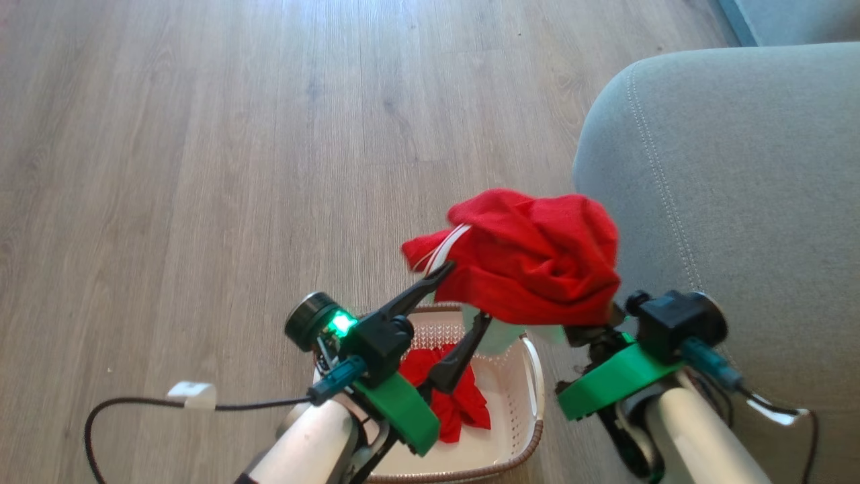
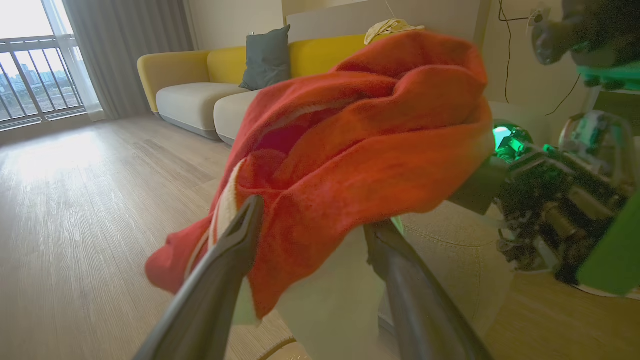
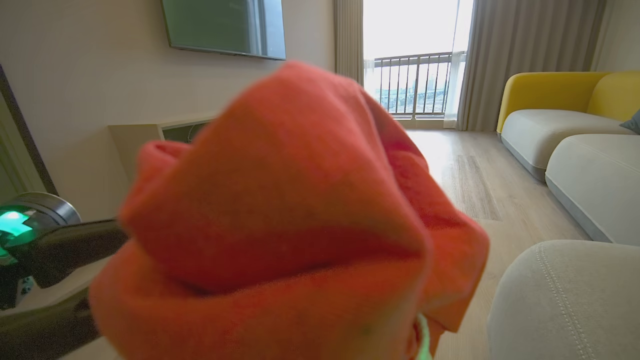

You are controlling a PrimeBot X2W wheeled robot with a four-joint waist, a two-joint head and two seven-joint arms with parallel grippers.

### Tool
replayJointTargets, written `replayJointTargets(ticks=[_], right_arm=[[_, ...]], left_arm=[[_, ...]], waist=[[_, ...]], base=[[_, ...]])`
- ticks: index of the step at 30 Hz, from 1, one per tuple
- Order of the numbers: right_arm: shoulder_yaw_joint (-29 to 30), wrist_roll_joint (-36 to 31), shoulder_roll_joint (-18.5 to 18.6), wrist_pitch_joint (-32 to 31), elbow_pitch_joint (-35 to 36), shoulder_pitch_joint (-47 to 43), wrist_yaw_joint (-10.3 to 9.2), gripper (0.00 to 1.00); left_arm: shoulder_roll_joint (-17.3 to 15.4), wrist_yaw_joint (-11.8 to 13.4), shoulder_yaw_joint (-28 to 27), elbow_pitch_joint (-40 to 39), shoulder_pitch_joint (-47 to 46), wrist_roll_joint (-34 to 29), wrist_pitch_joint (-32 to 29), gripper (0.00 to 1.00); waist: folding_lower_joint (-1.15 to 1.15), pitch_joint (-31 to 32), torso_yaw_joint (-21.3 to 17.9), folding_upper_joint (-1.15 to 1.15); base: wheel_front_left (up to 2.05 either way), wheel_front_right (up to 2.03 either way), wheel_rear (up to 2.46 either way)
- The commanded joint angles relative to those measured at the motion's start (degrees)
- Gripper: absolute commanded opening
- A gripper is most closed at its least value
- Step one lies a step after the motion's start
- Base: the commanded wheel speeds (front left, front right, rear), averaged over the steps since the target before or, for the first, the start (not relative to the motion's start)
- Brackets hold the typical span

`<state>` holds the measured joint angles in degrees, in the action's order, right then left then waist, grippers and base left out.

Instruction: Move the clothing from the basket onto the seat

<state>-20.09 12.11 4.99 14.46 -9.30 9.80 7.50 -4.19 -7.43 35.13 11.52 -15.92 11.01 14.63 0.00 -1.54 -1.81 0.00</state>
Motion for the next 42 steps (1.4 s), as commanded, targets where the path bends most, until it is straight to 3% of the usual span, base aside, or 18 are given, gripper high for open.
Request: replayJointTargets(ticks=[1, 15, 24, 42], right_arm=[[-0.1, -0.3, -1.0, 0.5, 2.4, 0.5, -0.01, 0.0], [14.3, -2.2, -1.8, 0.5, 3.6, -5.9, -0.01, 0.0], [19.7, -1.9, -2.1, 0.5, 2.2, -8.0, -0.01, 0.0], [19.6, -0.5, -2.1, 0.5, 2.1, -7.9, -0.01, 0.0]], left_arm=[[-0.1, -0.1, -2.4, -1.6, -0.7, -0.5, 0.4, 1.0], [-0.4, -0.1, -6.4, 0.1, 3.9, -1.3, 0.4, 1.0], [-0.5, -0.1, -8.2, 0.4, 7.1, -2.8, 0.4, 1.0], [0.7, -0.1, -9.5, 1.7, 8.1, -2.8, 0.4, 1.0]], waist=[[0.0, 0.1, 0.0, 0.0], [0.0, 0.3, -0.9, 0.0], [0.0, 0.0, -1.1, 0.0], [0.0, 0.2, -0.6, 0.0]], base=[[0.0, 0.0, 0.0], [0.0, 0.0, 0.0], [0.0, 0.0, 0.0], [0.0, 0.0, 0.0]])
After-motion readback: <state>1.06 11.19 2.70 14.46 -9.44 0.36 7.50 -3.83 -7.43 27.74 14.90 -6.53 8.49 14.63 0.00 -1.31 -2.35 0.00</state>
